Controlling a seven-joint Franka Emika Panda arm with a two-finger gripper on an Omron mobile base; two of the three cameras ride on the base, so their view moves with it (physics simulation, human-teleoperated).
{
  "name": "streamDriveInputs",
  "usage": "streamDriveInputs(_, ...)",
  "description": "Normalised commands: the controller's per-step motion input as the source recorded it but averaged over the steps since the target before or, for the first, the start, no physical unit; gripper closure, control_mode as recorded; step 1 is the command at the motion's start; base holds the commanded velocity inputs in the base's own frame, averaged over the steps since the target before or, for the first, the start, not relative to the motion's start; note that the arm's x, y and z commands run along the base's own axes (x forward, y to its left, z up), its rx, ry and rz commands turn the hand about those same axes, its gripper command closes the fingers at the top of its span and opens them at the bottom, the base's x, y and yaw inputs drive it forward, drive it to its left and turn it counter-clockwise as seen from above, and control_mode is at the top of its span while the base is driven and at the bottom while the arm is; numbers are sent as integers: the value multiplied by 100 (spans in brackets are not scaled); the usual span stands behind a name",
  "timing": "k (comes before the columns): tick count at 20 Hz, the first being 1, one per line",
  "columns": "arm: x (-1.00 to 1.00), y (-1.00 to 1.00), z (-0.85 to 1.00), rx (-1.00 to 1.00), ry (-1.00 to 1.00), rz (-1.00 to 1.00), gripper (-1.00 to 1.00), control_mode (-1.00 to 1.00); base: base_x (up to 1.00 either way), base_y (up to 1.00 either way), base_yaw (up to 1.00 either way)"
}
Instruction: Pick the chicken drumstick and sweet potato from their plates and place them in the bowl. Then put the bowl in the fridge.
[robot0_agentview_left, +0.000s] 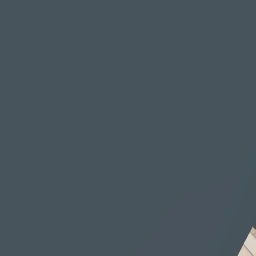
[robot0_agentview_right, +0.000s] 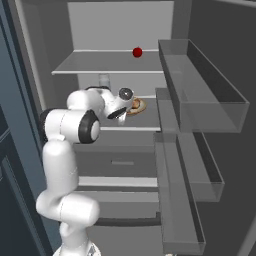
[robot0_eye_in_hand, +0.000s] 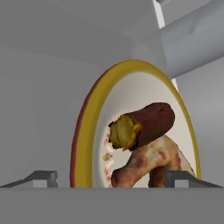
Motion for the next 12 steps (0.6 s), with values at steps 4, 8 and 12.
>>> streamDriveInputs(4, -48, 2, 21, 0, -1, 0, -100, -100, 0, 0, 0)
streamDriveInputs(8, -54, 2, 20, 0, 0, 0, -100, -100, 0, 0, 0)
streamDriveInputs(12, -48, 1, 38, 0, 0, 0, -100, -100, 0, 0, 0)
